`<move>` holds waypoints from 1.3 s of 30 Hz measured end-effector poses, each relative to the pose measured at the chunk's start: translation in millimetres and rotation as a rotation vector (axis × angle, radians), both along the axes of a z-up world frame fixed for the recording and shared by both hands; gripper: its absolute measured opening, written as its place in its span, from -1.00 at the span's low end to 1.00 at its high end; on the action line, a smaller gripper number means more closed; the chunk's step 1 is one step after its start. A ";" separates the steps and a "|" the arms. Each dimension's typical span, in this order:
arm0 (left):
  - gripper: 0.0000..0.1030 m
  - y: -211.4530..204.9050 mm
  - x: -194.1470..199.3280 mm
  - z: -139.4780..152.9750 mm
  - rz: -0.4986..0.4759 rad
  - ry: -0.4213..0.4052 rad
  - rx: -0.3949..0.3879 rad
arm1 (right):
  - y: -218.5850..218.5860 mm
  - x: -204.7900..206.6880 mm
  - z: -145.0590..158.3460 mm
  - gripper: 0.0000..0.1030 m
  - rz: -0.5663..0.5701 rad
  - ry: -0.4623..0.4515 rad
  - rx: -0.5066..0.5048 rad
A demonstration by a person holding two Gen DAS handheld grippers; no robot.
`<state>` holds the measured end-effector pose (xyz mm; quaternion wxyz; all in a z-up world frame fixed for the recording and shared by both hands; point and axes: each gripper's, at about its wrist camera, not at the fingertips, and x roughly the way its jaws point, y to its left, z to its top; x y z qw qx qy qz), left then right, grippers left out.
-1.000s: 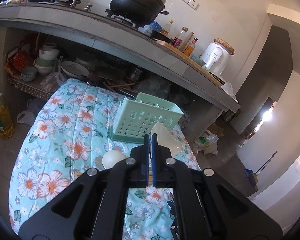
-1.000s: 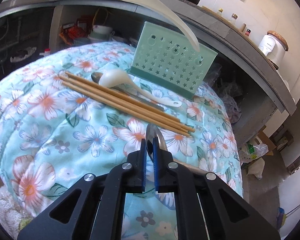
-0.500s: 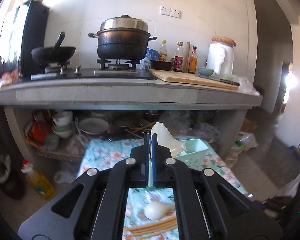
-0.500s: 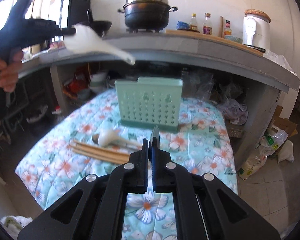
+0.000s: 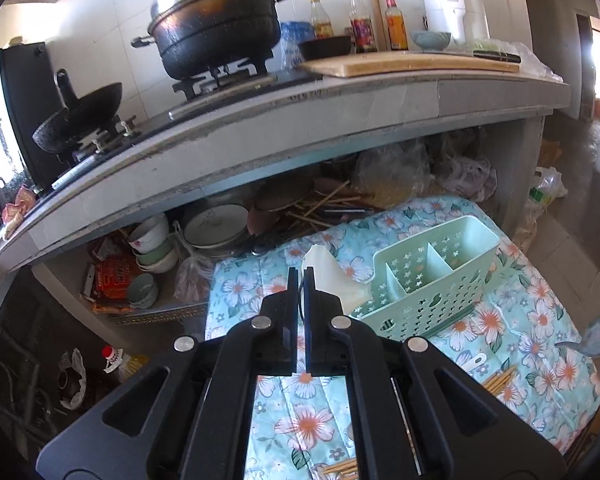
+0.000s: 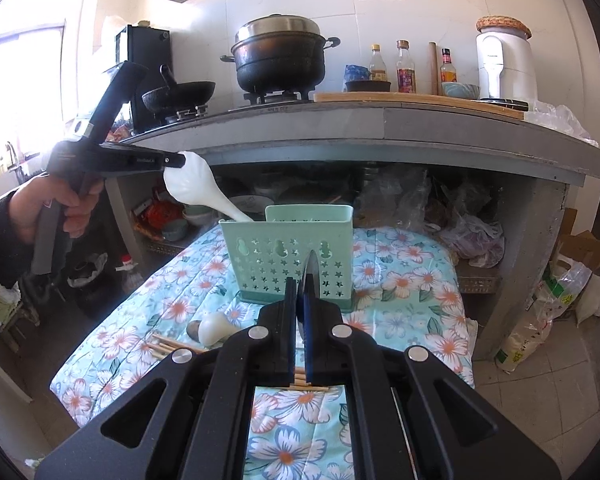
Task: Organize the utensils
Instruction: 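Lift the white spatula-spoon with the left gripper toward the holder while the right gripper grasps a metal spoon, then lower the spatula-spoon into the green holder and open the left gripper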
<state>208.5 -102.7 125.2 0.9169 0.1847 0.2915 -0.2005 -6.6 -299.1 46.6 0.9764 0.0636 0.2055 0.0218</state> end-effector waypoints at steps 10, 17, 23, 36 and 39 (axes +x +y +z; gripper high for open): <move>-0.94 -16.8 40.0 -20.4 0.000 0.153 -0.071 | -24.6 16.4 1.5 -0.94 -0.002 0.005 0.068; -0.68 -16.1 47.2 -23.1 -0.011 0.158 -0.237 | -39.0 25.9 8.0 -0.94 -0.009 -0.001 0.099; -0.23 1.8 36.0 -18.7 0.019 0.085 -0.341 | -52.5 39.2 25.4 -0.94 0.035 -0.047 0.168; 0.34 65.6 -24.6 -67.4 0.103 0.100 -0.421 | -74.4 117.7 110.9 -0.94 0.273 -0.283 0.335; 0.37 76.3 -35.8 -83.1 0.119 0.129 -0.424 | -69.4 145.6 101.5 -0.94 0.283 -0.234 0.360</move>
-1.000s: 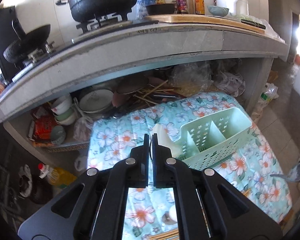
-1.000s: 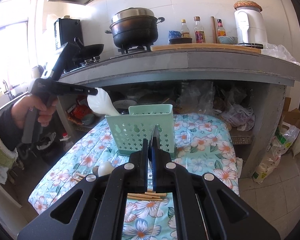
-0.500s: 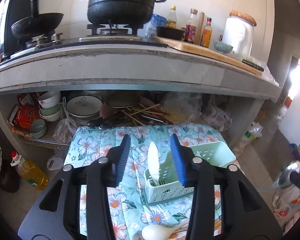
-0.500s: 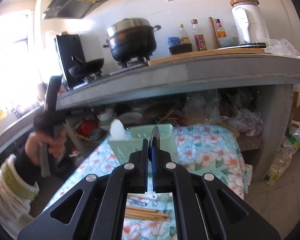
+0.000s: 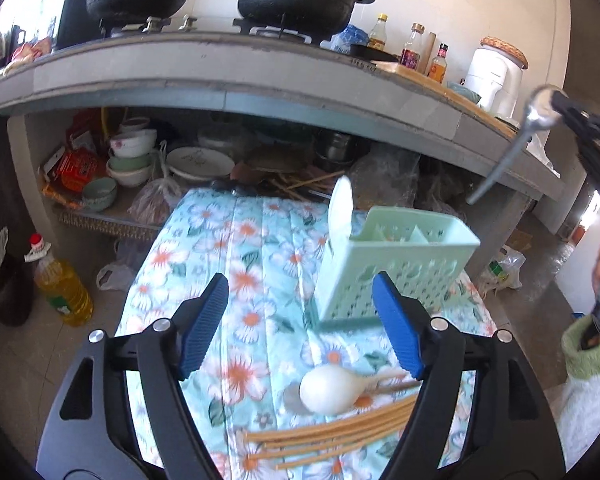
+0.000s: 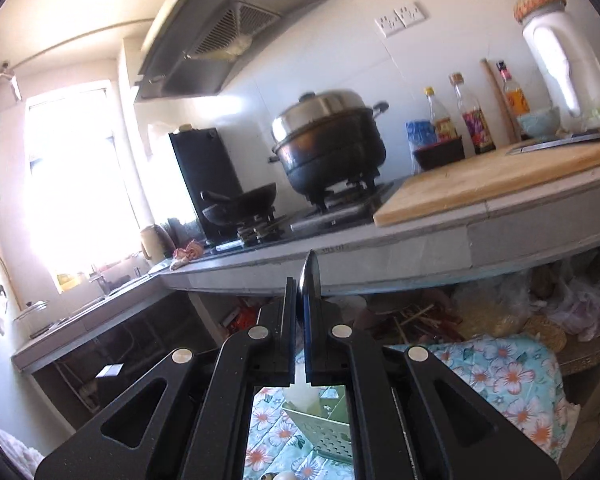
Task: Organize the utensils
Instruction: 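Lower the spatula-spoon into the green holder and open the left gripper, then carry the metal spoon into the green holder and open the right gripper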
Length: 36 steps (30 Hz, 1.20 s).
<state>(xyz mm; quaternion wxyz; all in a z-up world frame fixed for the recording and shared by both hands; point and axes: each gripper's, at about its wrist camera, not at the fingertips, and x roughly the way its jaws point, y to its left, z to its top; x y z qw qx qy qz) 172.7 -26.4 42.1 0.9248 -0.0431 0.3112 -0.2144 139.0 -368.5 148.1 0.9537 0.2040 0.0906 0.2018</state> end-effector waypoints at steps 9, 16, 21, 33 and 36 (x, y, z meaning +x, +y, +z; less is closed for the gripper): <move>0.42 12.1 -14.8 -30.4 -0.003 0.056 -0.003 | 2.3 47.7 -66.6 -0.94 0.006 0.173 0.068; 0.42 11.7 -15.3 -37.7 -0.007 0.080 -0.017 | 4.5 68.7 -113.9 -0.91 -0.085 0.314 -0.039; 0.42 10.3 -14.7 -36.9 -0.004 0.075 -0.006 | 9.2 62.9 -116.1 -0.80 -0.190 0.339 -0.172; 0.42 8.6 -16.9 -37.4 0.009 0.088 0.001 | 5.1 35.3 -102.9 -0.17 -0.340 0.313 -0.258; 0.42 9.3 -19.0 -36.3 0.015 0.087 0.000 | -1.2 25.0 -102.1 -0.17 -0.351 0.312 -0.237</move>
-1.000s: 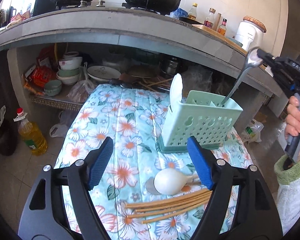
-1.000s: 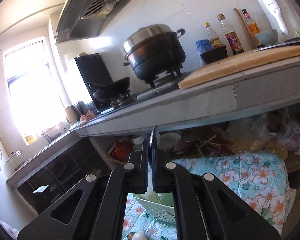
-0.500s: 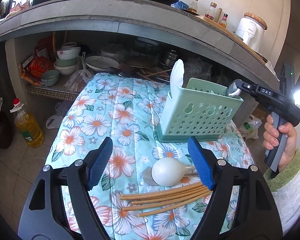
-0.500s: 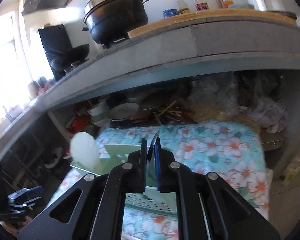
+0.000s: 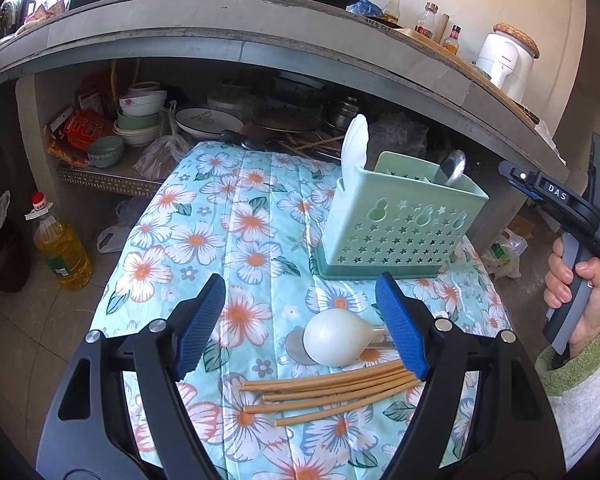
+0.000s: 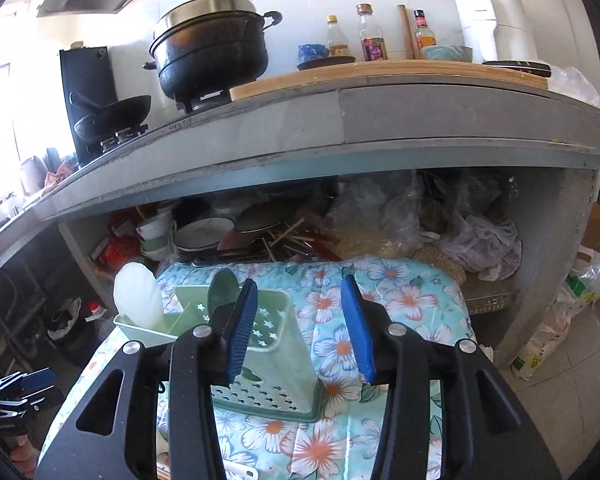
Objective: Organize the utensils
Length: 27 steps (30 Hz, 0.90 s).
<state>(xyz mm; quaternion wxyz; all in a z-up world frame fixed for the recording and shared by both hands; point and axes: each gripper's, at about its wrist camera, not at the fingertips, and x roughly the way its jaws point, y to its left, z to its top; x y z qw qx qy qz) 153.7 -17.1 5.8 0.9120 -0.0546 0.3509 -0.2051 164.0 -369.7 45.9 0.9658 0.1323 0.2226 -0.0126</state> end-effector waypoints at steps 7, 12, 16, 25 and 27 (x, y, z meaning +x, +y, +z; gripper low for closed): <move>0.42 1.2 -7.8 2.0 0.002 0.002 0.006 | -7.5 -30.3 -1.9 -0.10 -0.013 0.000 0.023; 0.42 3.6 -11.5 1.9 0.008 0.006 0.006 | -5.5 -58.8 -11.2 0.07 0.011 0.017 0.036; 0.42 5.0 -11.4 -0.9 0.015 0.017 0.011 | 5.0 -77.7 -31.3 0.13 0.071 0.081 0.077; 0.42 3.2 -9.9 -16.3 0.018 0.058 0.022 | 47.7 -98.3 -99.2 0.34 0.177 0.309 0.156; 0.42 2.1 -9.0 -21.8 0.022 0.076 0.019 | 57.7 -101.7 -114.1 0.35 0.186 0.359 0.143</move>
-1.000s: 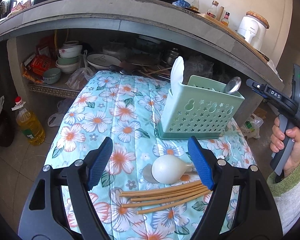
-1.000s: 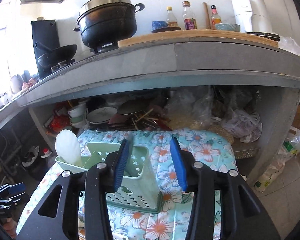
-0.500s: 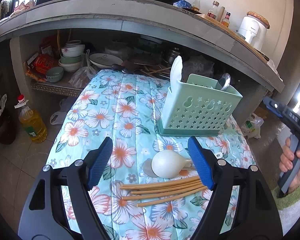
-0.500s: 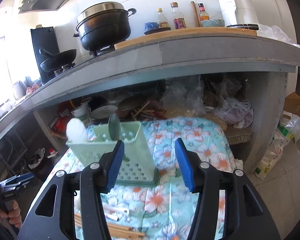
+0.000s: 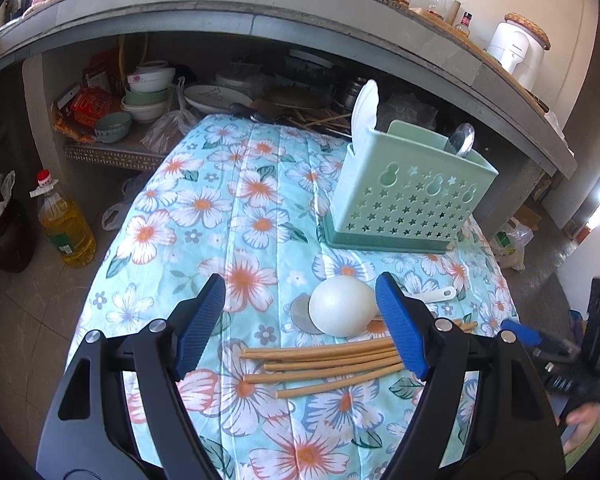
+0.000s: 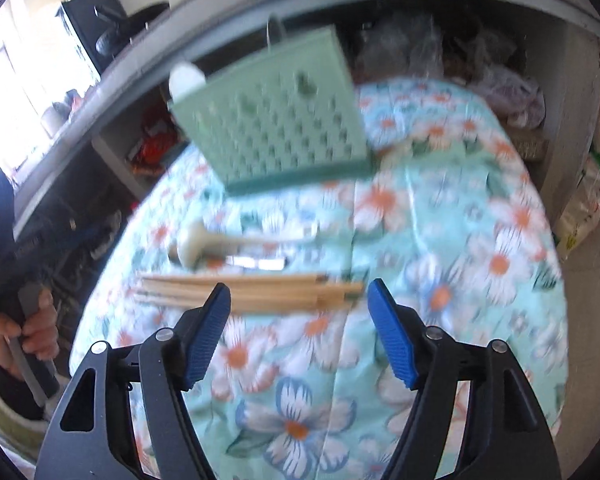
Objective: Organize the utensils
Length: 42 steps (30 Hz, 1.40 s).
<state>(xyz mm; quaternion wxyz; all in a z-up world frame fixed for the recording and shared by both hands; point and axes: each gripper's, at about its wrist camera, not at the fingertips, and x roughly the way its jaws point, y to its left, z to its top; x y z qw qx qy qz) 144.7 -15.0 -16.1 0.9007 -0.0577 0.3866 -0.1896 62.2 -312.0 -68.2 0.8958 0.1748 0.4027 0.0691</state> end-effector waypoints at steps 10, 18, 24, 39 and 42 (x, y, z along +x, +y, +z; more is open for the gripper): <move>0.17 8.1 27.0 -35.2 0.040 0.141 -0.063 | 17.6 -10.8 -37.5 0.42 0.022 0.073 0.009; -0.33 14.8 60.4 -63.4 0.045 0.331 -0.198 | 14.9 -9.5 -40.7 0.43 0.016 0.075 0.042; -0.47 10.1 73.1 -81.6 0.042 0.435 -0.255 | 10.6 -11.3 -41.1 0.43 0.016 0.072 0.070; -0.75 -5.1 77.0 -94.0 0.046 0.482 -0.254 | 10.0 -11.8 -40.9 0.43 0.016 0.068 0.077; -0.88 -4.1 76.8 -94.4 0.055 0.469 -0.253 | 10.0 -12.5 -41.1 0.43 0.020 0.066 0.077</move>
